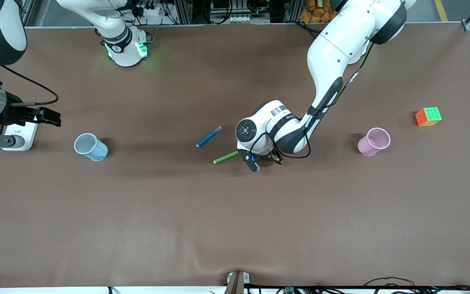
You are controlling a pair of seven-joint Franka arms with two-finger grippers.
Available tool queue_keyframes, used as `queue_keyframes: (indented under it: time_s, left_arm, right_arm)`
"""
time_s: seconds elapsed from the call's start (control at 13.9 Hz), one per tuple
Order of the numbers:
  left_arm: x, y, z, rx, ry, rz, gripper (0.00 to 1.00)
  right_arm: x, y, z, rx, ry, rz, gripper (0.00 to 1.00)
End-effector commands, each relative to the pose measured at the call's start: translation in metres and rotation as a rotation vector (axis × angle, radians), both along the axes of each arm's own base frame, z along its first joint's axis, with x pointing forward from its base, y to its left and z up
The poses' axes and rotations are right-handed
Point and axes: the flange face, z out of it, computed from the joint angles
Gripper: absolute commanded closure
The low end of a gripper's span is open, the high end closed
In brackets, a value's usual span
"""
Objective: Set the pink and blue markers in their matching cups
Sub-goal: 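Lower the left gripper and close it on the pink marker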
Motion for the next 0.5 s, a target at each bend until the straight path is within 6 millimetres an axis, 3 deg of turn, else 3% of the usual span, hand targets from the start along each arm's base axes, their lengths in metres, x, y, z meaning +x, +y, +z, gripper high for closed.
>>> queue_keyframes:
  time_s: [0.0,0.14,0.43]
  left_arm:
    - [0.007,-0.004,-0.003,0.002,-0.024,0.006,0.50]
    - [0.001,-0.011,-0.005,0.005,-0.027,0.011,0.54]
    - [0.000,-0.012,-0.006,0.005,-0.029,0.017,0.65]
  right_arm:
    - [-0.001,0.031,0.005,0.040,0.000,-0.137,0.00]
    - [-0.003,0.060,0.003,0.025,0.001,-0.212,0.00]
    - [-0.006,0.097,0.000,0.010,0.000,-0.267,0.00]
